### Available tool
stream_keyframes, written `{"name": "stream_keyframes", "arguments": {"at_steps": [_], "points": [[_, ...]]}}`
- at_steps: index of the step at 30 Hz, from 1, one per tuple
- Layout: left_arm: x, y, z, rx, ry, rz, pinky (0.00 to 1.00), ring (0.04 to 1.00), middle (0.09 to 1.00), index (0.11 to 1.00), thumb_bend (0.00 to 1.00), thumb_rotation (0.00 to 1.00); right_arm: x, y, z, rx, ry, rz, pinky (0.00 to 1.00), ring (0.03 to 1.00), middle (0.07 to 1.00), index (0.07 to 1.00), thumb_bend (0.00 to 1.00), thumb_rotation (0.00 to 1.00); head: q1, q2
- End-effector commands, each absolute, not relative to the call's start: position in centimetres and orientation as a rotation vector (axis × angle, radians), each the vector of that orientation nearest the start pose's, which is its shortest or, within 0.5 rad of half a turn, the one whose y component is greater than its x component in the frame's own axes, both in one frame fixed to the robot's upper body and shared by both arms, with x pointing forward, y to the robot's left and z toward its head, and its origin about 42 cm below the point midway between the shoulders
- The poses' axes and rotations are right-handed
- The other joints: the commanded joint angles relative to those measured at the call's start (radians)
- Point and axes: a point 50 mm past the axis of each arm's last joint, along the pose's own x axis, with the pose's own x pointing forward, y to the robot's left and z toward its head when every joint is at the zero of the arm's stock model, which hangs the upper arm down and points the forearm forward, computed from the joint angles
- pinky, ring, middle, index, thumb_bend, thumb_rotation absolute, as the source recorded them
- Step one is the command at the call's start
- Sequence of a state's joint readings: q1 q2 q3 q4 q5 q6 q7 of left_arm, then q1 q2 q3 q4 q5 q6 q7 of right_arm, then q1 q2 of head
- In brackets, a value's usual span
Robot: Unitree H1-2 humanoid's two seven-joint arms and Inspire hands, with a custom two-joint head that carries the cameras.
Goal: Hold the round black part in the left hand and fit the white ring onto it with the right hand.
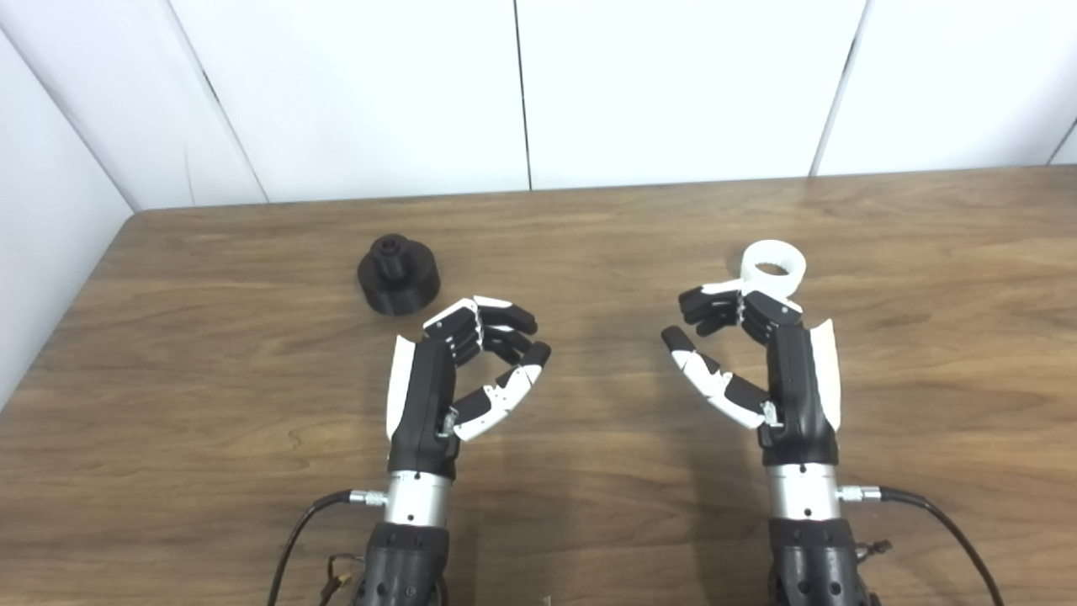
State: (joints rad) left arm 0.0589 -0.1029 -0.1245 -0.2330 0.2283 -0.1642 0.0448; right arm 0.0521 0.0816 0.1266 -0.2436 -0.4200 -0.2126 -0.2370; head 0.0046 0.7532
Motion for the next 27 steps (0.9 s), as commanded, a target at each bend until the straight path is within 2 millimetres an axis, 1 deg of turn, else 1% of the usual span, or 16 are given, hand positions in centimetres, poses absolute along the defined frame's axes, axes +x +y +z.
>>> {"name": "stream_keyframes", "arguments": {"at_steps": [1,15,18,19,20,22,23,24,27], "points": [[26.1,15.1,17.8,0.09,-0.434,-0.033,0.41,0.493,0.549,0.491,0.5,0.07,25.0,-16.1,17.6,-0.246,-0.488,-0.142,0.45,0.529,0.579,0.494,0.49,0.15,0.001,0.0],[26.1,15.0,17.8,0.082,-0.432,-0.033,0.41,0.495,0.551,0.491,0.5,0.07,25.0,-16.1,17.7,-0.245,-0.486,-0.135,0.44,0.525,0.576,0.494,0.49,0.15,0.002,0.001],[26.1,15.0,17.8,0.08,-0.432,-0.033,0.41,0.496,0.551,0.491,0.5,0.07,25.0,-16.1,17.7,-0.247,-0.485,-0.135,0.44,0.523,0.575,0.494,0.49,0.15,0.022,-0.002],[26.1,14.9,17.7,0.079,-0.431,-0.032,0.41,0.496,0.55,0.491,0.5,0.07,25.0,-16.2,17.7,-0.25,-0.486,-0.136,0.44,0.523,0.575,0.494,0.49,0.15,0.04,-0.005],[26.1,14.8,17.7,0.074,-0.429,-0.034,0.41,0.496,0.55,0.491,0.5,0.07,24.9,-16.3,17.6,-0.252,-0.488,-0.136,0.44,0.524,0.575,0.494,0.49,0.15,0.089,-0.012],[26.0,14.4,17.6,0.067,-0.425,-0.037,0.42,0.499,0.553,0.492,0.5,0.07,24.9,-16.8,17.5,-0.256,-0.492,-0.134,0.44,0.525,0.577,0.494,0.49,0.15,0.152,-0.021],[25.9,14.3,17.6,0.068,-0.425,-0.039,0.42,0.502,0.555,0.492,0.5,0.07,24.9,-17.0,17.4,-0.257,-0.493,-0.132,0.44,0.525,0.578,0.494,0.49,0.15,0.152,-0.021],[26.0,14.0,17.5,0.071,-0.426,-0.041,0.43,0.505,0.557,0.492,0.5,0.07,24.8,-17.4,17.3,-0.254,-0.493,-0.128,0.44,0.524,0.579,0.494,0.49,0.15,0.216,-0.03],[26.0,12.9,17.1,0.071,-0.423,-0.046,0.42,0.504,0.561,0.493,0.5,0.07,24.8,-18.6,16.7,-0.248,-0.489,-0.131,0.44,0.524,0.583,0.495,0.49,0.15,0.308,-0.045]]}}
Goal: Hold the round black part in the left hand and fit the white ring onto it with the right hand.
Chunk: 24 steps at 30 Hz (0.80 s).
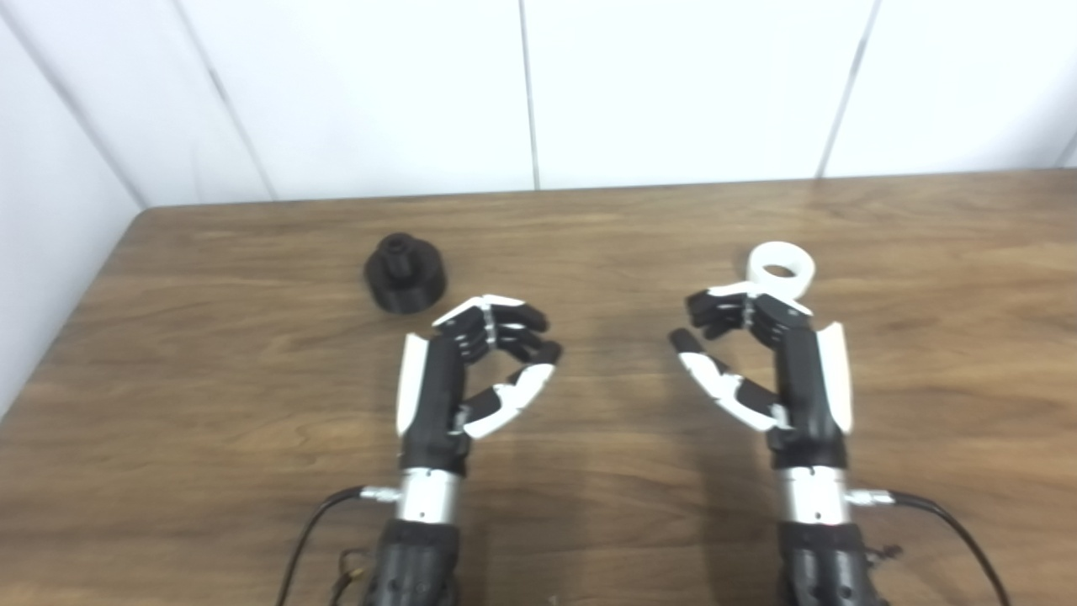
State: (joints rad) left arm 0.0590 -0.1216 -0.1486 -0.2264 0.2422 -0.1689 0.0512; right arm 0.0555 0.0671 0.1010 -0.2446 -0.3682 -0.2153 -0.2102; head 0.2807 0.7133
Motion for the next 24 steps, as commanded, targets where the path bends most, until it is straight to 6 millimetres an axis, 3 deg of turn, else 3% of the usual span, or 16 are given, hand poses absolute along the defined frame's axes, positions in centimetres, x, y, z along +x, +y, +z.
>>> {"name": "stream_keyframes", "arguments": {"at_steps": [1,3,7,24], "points": [[26.1,12.7,17.0,0.067,-0.42,-0.047,0.42,0.503,0.561,0.493,0.5,0.07,24.8,-19.0,16.6,-0.242,-0.489,-0.132,0.44,0.521,0.582,0.495,0.49,0.15,0.049,-0.01],[26.1,12.1,16.7,0.059,-0.414,-0.04,0.43,0.507,0.561,0.493,0.5,0.07,24.8,-19.6,16.3,-0.24,-0.482,-0.136,0.43,0.516,0.581,0.495,0.5,0.15,0.089,-0.023],[26.2,11.5,16.4,0.056,-0.408,-0.019,0.43,0.515,0.559,0.492,0.5,0.07,24.8,-20.3,15.9,-0.243,-0.474,-0.143,0.45,0.529,0.585,0.495,0.49,0.16,0.083,-0.024],[26.4,13.1,17.0,0.112,-0.415,0.026,0.46,0.545,0.582,0.493,0.5,0.07,24.8,-20.4,15.6,-0.247,-0.468,-0.15,0.44,0.519,0.58,0.496,0.5,0.16,0.064,-0.023]]}}
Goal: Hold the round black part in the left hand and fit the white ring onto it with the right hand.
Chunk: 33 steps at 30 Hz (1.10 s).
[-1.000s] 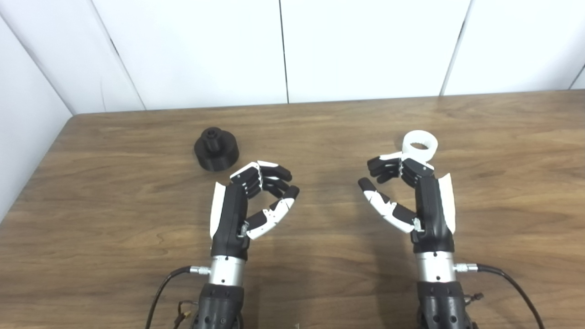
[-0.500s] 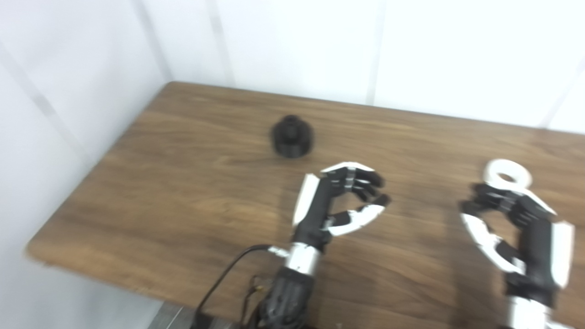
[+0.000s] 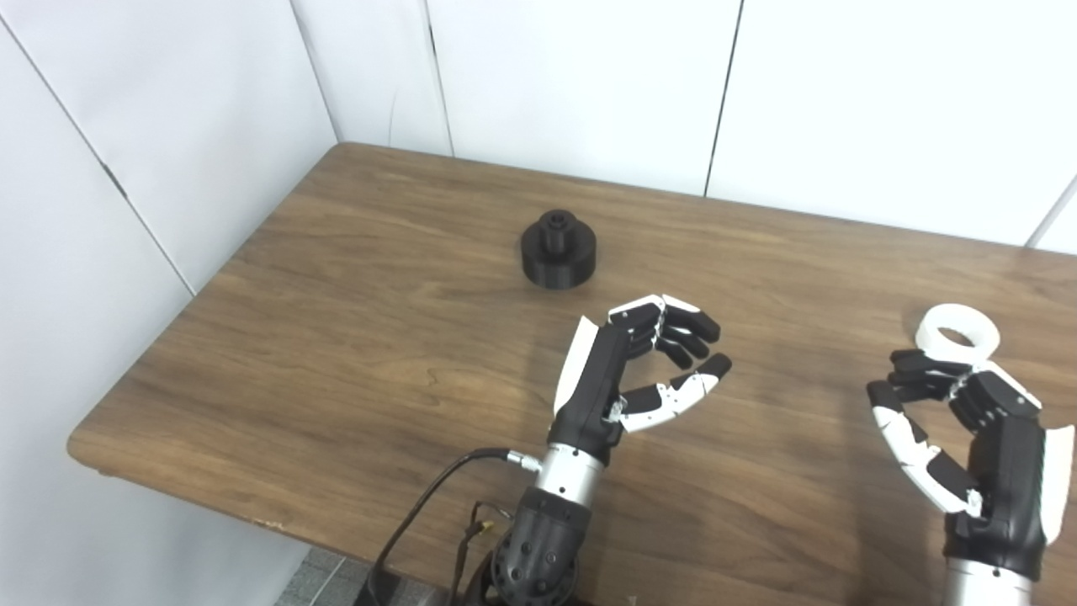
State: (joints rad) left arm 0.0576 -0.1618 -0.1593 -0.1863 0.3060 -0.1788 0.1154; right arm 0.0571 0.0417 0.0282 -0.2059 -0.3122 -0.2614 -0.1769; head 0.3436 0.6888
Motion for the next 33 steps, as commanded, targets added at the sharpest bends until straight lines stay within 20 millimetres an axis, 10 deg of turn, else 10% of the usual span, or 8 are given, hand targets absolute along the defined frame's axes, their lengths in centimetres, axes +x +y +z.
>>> {"name": "stream_keyframes", "arguments": {"at_steps": [1,30,33], "points": [[26.5,13.5,17.1,0.141,-0.418,0.035,0.46,0.554,0.59,0.493,0.5,0.07,24.8,-20.4,15.6,-0.246,-0.466,-0.152,0.44,0.518,0.58,0.496,0.5,0.16,0.001,0.001],[29.7,22.4,22.1,0.628,-0.381,0.168,0.59,0.718,0.738,0.499,0.5,0.08,24.9,-20.6,15.5,-0.245,-0.463,-0.141,0.43,0.509,0.576,0.496,0.5,0.16,-0.006,-0.001],[30.6,23.3,22.4,0.67,-0.378,0.187,0.63,0.74,0.764,0.693,0.59,0.21,25.0,-20.7,15.5,-0.244,-0.465,-0.139,0.43,0.508,0.576,0.496,0.5,0.16,-0.006,-0.002]]}}
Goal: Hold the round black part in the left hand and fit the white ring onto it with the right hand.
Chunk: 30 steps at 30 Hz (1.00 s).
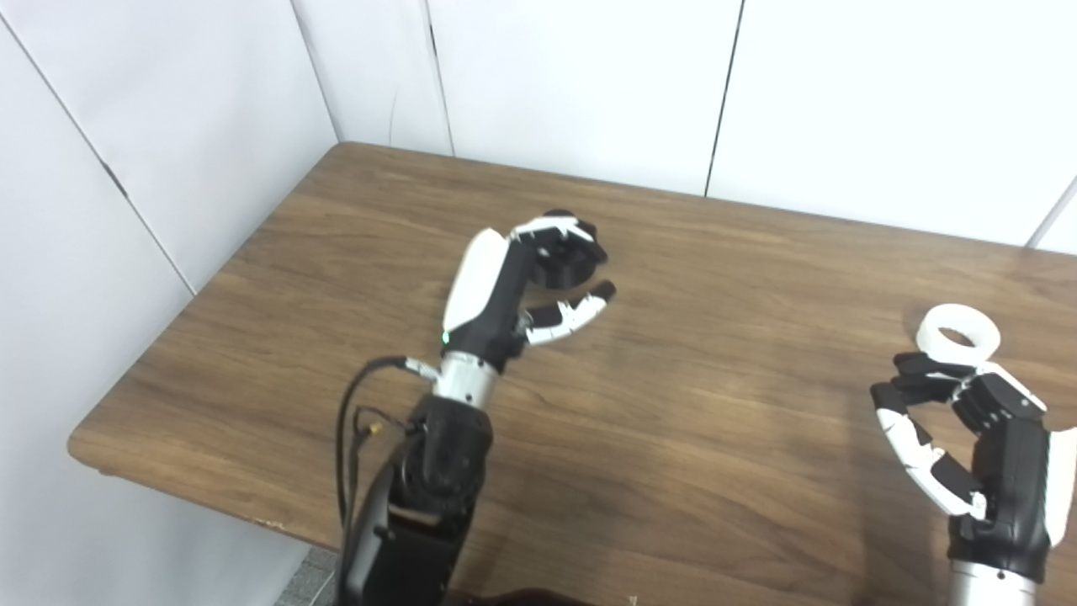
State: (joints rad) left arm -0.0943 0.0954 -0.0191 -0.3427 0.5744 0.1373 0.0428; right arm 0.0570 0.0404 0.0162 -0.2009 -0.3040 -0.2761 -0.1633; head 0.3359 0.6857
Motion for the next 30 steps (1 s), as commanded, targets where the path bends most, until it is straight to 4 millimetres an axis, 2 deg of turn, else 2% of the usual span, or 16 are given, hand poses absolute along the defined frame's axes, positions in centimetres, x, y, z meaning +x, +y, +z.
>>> {"name": "stream_keyframes", "arguments": {"at_steps": [1,10,14,21,30], "points": [[30.8,23.4,22.5,0.674,-0.377,0.19,0.62,0.741,0.769,0.707,0.6,0.22,25.1,-20.7,15.5,-0.242,-0.464,-0.139,0.43,0.51,0.577,0.496,0.5,0.16,0.001,0.001],[33.3,26.0,23.2,0.745,-0.358,0.209,0.65,0.781,0.804,0.758,0.6,0.17,25.1,-20.7,15.6,-0.244,-0.459,-0.138,0.44,0.512,0.576,0.495,0.5,0.16,0.001,0.001],[34.3,27.0,23.4,0.78,-0.312,0.221,0.67,0.798,0.829,0.798,0.63,0.23,25.2,-20.6,15.6,-0.243,-0.46,-0.136,0.44,0.513,0.576,0.496,0.5,0.16,-0.003,-0.001],[35.8,28.2,23.7,0.836,-0.27,0.215,0.65,0.804,0.862,0.876,0.72,0.32,25.1,-20.6,15.6,-0.244,-0.459,-0.138,0.44,0.517,0.577,0.496,0.5,0.16,-0.006,-0.002],[37.7,29.5,23.9,0.955,-0.223,0.213,0.69,0.858,0.889,0.9,0.84,0.45,25.0,-20.7,15.4,-0.246,-0.459,-0.144,0.44,0.513,0.576,0.496,0.5,0.16,-0.007,-0.002]]}}
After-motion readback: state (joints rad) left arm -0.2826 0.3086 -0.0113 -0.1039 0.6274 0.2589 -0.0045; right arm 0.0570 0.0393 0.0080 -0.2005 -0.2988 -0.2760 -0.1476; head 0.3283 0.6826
